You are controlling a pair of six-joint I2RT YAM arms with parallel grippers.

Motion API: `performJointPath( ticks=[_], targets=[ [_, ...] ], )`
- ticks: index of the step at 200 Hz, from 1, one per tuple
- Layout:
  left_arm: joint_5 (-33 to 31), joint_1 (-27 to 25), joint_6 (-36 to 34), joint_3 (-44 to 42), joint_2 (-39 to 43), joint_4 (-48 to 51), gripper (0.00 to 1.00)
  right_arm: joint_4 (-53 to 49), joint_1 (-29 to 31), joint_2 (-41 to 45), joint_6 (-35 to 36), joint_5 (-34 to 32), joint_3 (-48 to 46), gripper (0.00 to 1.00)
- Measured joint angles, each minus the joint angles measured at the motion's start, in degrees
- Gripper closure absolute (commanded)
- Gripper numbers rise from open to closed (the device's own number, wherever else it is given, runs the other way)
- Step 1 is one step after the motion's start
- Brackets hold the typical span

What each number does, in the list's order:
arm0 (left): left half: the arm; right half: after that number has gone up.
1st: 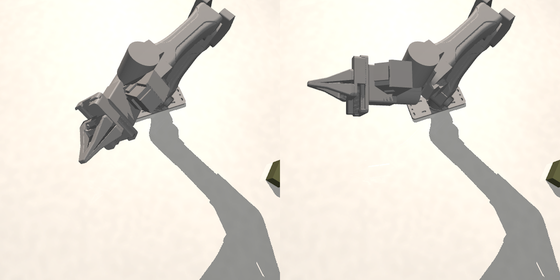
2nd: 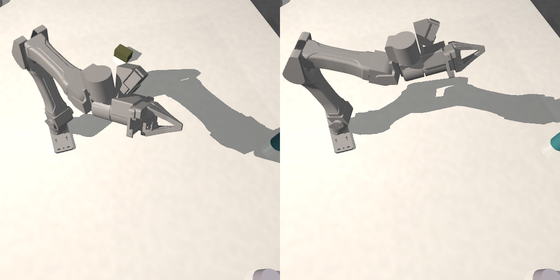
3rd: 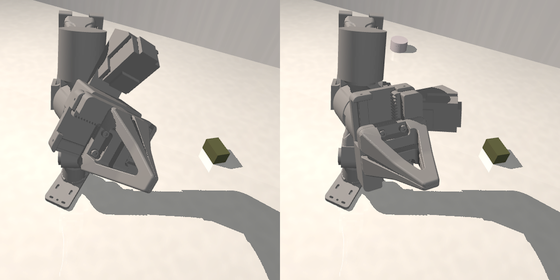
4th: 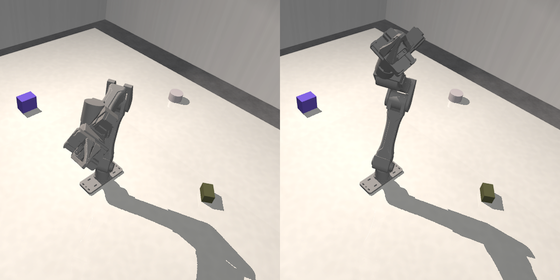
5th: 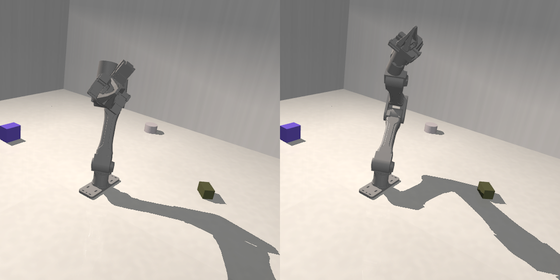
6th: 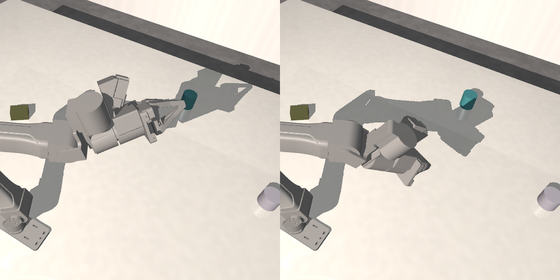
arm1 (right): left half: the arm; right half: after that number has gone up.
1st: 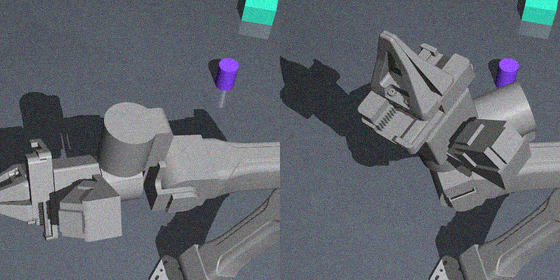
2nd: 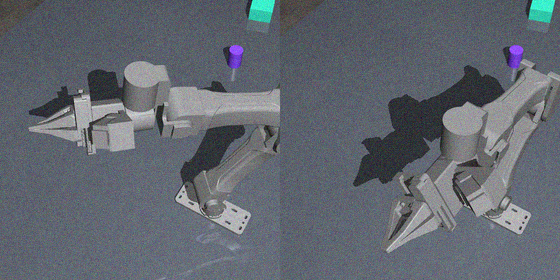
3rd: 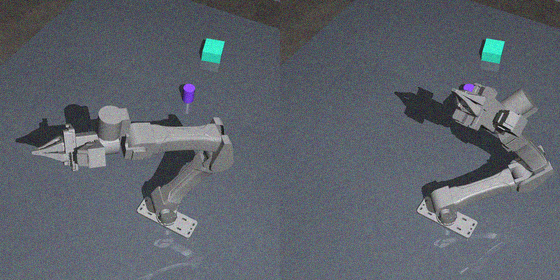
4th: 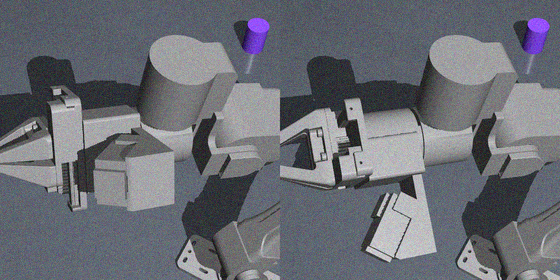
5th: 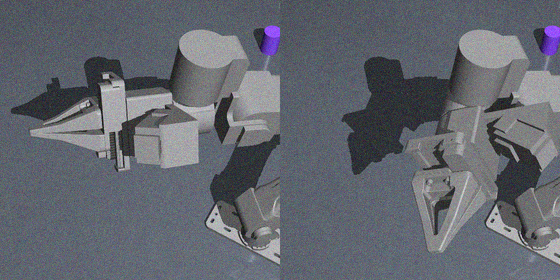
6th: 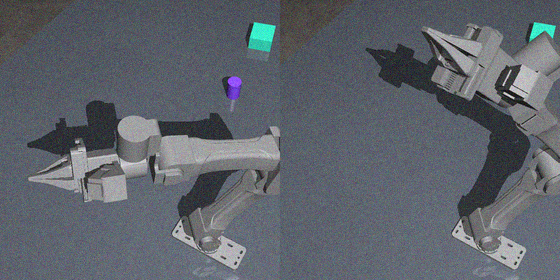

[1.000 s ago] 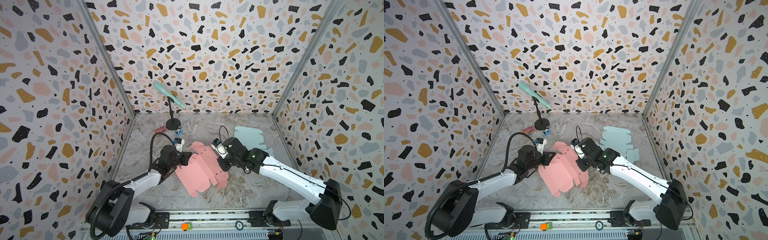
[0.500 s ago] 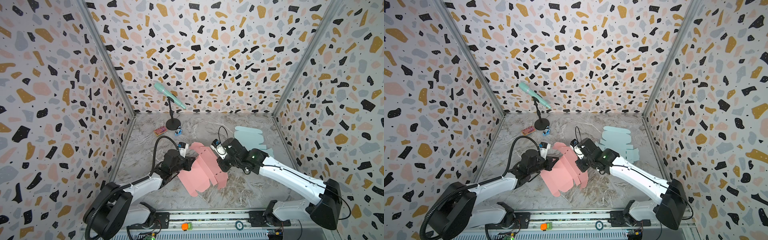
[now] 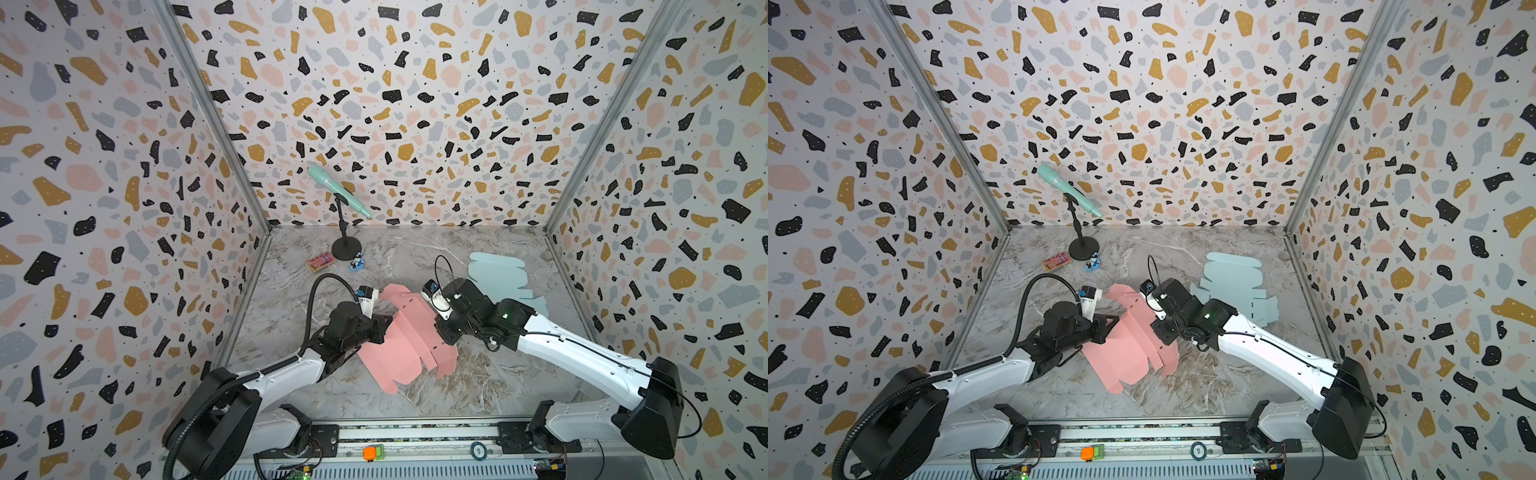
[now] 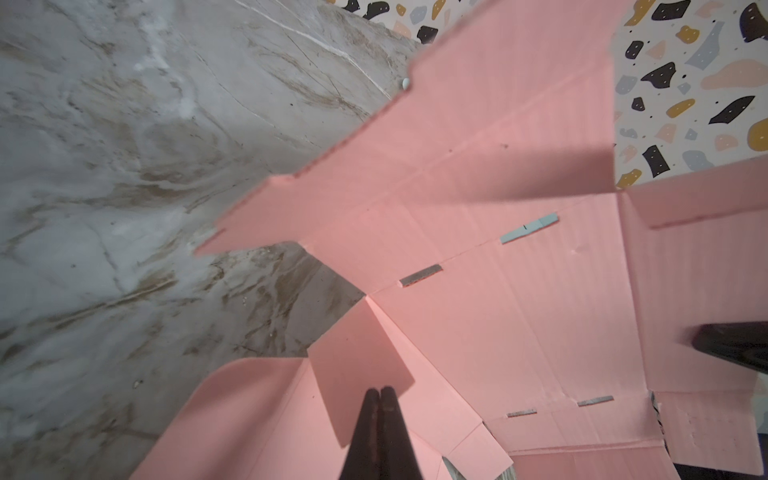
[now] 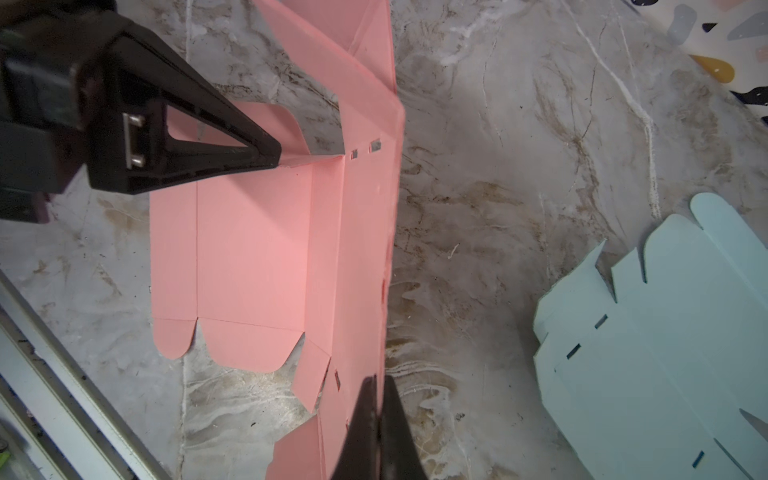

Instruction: Fold the paper box

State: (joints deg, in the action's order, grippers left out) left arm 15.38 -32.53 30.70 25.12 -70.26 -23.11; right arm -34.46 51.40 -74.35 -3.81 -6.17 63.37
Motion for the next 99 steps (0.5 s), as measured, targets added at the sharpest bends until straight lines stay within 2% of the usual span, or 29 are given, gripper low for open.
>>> performJointPath(
  ticks=[43,99],
  targets=[
    [-1.40,0.81,-0.07,0.31,3.54,3.96,1.00,-0.17,0.02,0.00,1.68,-1.44,-0.24,1.00],
    [-1.33,6.88,-0.20,4.13,6.86,8.57,1.00,-0.42,1.09,0.00,5.07,-3.34,-1.07,1.00]
  ],
)
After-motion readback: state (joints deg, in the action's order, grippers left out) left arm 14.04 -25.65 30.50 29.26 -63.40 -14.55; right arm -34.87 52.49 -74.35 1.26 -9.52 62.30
